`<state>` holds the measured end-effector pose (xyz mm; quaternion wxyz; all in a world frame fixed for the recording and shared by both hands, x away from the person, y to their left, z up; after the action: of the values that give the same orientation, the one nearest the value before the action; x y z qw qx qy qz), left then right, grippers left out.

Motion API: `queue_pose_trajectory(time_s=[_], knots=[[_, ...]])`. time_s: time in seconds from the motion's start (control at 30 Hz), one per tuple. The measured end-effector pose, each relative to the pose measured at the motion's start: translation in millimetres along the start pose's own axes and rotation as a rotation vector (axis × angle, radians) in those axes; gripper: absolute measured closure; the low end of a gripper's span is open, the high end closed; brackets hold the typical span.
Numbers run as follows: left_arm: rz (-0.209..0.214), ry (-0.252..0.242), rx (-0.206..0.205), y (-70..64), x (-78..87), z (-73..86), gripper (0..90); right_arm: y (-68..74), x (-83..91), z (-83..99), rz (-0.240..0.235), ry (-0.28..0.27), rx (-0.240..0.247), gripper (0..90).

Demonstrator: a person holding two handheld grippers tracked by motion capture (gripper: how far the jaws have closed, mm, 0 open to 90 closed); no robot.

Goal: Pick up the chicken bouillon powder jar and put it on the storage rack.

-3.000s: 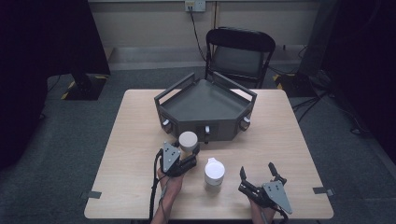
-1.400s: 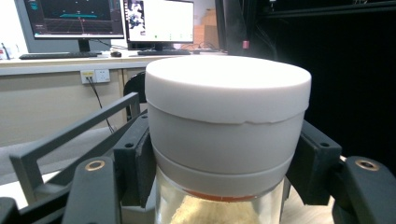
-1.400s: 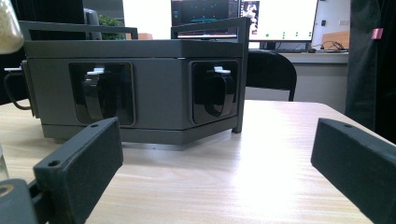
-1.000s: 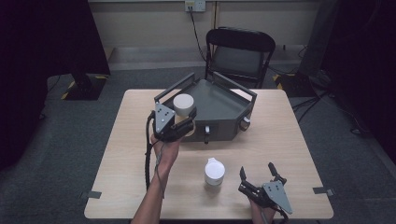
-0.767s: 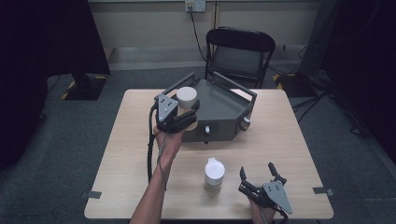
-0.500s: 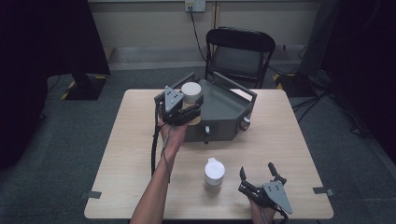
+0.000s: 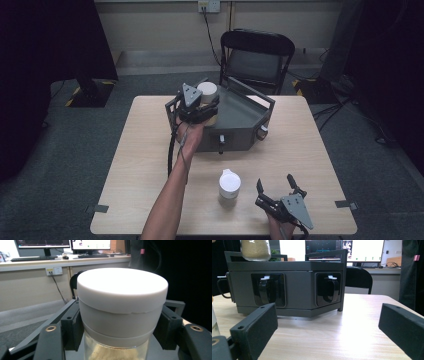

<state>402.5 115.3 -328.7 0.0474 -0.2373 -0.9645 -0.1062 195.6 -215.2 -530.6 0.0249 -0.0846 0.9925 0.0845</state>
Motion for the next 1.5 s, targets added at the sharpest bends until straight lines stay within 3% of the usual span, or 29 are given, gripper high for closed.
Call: queue_pose_trajectory(time_s=[0.4, 0.63, 1.17, 1.37, 1.5], knots=[[0.001, 0.052, 0.009, -0.6, -15.4, 8.5, 34.9, -0.4, 0.1, 0.0, -0.003, 0.000, 0.000, 1.1], [0.000, 0.053, 0.032, 1.9, -15.1, 9.3, 34.9, -0.5, 0.1, 0.0, -0.004, 0.000, 0.000, 1.1], [-0.002, 0.049, 0.034, 1.7, -15.7, 10.4, 34.5, -0.5, 0.1, 0.0, -0.004, 0.000, 0.000, 1.1], [-0.039, 0.027, 0.060, -1.7, -12.4, 10.5, 19.6, -0.5, 0.1, 0.0, -0.004, 0.000, 0.000, 1.1], [-0.016, -0.003, 0.050, -0.4, -9.2, 11.9, 11.9, -0.5, 0.1, 0.0, -0.004, 0.000, 0.000, 1.1]])
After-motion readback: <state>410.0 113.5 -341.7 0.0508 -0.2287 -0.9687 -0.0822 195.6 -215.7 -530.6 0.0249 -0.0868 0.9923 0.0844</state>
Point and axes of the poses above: each handheld gripper's, and its own axes: x roughly backward along the jaws, z roughly out of its underside, y roughly to its left, the point moved 5 cm from there along -x, roughly forward along the jaws, and after that the axes turned 10 degrees about -x, right-handed, at the moved point
